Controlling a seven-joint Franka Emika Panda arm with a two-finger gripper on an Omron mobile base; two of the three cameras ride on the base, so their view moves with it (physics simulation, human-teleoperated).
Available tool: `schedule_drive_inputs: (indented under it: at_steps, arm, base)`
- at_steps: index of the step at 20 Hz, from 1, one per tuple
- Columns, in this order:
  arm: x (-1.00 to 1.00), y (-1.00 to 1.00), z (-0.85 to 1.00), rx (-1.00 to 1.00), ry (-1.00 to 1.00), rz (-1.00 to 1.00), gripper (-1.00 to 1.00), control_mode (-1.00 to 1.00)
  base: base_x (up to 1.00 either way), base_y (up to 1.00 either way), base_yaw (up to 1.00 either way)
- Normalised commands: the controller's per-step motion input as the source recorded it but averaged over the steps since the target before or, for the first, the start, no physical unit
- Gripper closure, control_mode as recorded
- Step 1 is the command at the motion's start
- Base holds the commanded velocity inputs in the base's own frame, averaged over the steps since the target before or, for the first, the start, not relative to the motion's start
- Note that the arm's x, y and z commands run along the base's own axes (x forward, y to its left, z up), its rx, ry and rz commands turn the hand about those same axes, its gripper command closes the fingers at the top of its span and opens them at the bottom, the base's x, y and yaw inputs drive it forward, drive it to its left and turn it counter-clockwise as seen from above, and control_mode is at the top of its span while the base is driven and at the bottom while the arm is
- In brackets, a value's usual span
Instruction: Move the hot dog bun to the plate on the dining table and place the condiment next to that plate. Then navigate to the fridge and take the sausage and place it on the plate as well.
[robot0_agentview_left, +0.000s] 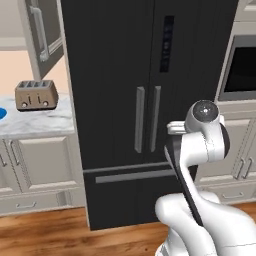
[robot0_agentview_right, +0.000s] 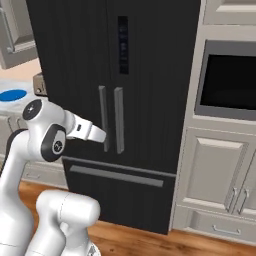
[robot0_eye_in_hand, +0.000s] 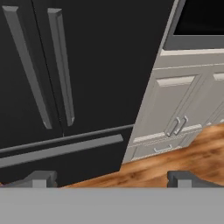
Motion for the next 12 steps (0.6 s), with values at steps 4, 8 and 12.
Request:
schedule_drive_inputs:
  at_steps: [4, 8, 12]
  arm:
    - [0.00, 0.00, 0.00, 0.00, 0.00, 0.00, -1.00, 1.00]
    - [0.00, 0.00, 0.00, 0.00, 0.00, 0.00, -1.00, 1.00]
    - [0.00, 0.00, 0.00, 0.00, 0.00, 0.00, -1.00, 1.00]
  base:
    - [0.13, 0.44, -0.08]
    - [0.11, 0.08, 0.00]
    - [-0.42, -0.09, -0.02]
